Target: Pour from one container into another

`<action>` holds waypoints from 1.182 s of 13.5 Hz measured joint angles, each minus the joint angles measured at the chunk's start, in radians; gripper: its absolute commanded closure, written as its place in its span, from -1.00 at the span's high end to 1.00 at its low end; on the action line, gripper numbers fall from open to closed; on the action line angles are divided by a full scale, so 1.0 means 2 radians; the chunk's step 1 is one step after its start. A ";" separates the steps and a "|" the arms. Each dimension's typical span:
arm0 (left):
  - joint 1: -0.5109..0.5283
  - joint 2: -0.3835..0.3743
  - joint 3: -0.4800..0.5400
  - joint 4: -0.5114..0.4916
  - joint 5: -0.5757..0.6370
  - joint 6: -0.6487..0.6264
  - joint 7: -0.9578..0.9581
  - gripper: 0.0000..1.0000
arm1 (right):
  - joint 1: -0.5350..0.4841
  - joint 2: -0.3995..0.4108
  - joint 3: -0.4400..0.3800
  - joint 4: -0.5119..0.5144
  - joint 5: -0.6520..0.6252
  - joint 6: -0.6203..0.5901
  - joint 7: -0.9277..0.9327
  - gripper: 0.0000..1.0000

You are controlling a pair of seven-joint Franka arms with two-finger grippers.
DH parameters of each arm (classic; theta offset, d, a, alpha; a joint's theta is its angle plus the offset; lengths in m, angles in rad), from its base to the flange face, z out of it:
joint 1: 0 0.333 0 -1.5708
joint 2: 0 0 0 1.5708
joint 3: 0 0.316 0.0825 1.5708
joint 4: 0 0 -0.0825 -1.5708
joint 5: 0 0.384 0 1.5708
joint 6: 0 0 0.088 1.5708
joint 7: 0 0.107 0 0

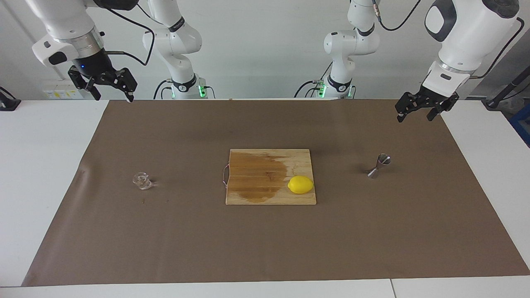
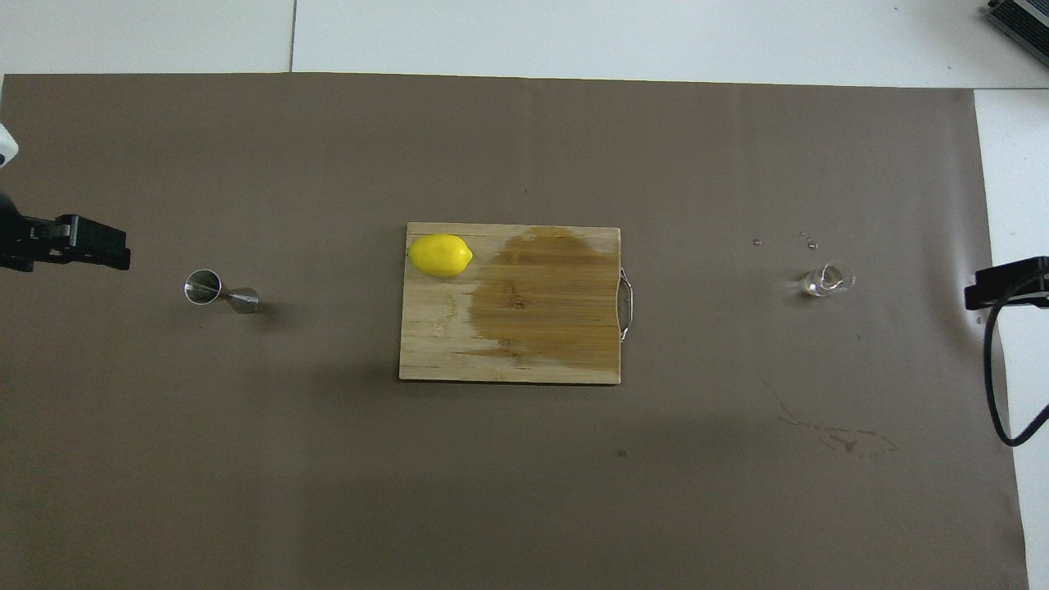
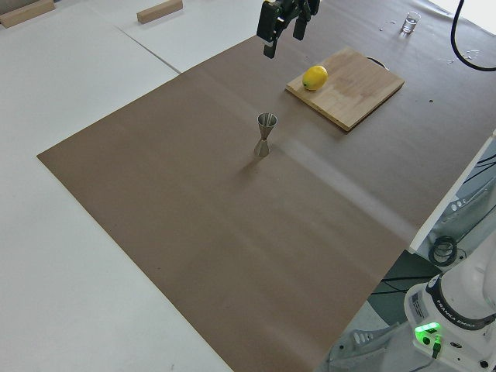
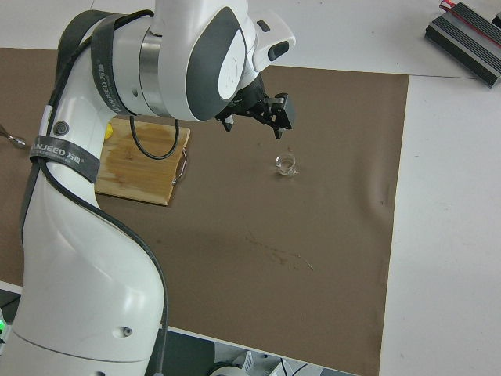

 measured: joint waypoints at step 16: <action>0.001 0.000 0.002 0.000 0.000 -0.001 0.000 1.00 | 0.017 -0.003 0.001 0.000 0.001 0.000 0.028 1.00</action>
